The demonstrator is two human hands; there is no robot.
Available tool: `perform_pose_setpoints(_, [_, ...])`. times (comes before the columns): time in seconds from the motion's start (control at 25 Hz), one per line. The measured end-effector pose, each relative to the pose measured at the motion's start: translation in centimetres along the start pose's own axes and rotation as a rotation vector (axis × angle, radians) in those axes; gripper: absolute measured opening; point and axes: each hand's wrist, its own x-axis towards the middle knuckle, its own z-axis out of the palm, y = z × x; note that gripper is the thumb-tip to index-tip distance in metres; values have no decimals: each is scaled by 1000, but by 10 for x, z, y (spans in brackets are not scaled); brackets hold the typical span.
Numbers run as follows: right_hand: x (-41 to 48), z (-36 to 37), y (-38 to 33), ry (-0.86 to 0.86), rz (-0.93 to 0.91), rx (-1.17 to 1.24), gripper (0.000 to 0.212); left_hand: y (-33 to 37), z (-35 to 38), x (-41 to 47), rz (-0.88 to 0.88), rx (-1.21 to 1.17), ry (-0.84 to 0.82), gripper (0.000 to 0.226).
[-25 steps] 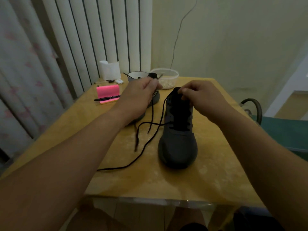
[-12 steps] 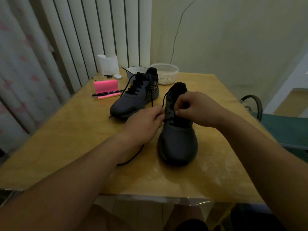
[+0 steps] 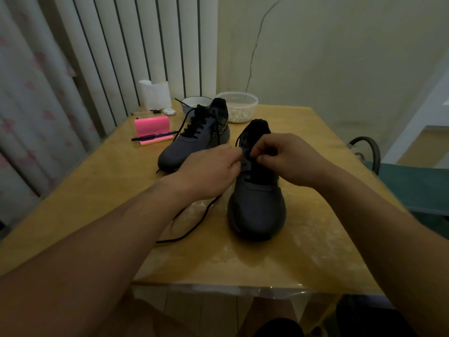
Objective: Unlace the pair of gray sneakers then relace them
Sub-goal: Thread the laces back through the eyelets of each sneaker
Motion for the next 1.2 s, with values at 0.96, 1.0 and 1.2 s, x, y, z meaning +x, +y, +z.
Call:
perform_pose_setpoints(0.96, [0,3,-3,2,-64,-243,16,1,10,1,-98,-224,64,28])
perform_pose_setpoints(1.0, [0,3,-4,1,-65,-247,16,1,10,0,-97,-230,59,26])
perform_pose_setpoints(1.2, [-2,5,-2,23,-84,-212,17,0,8,-3,-102,-253,64,18])
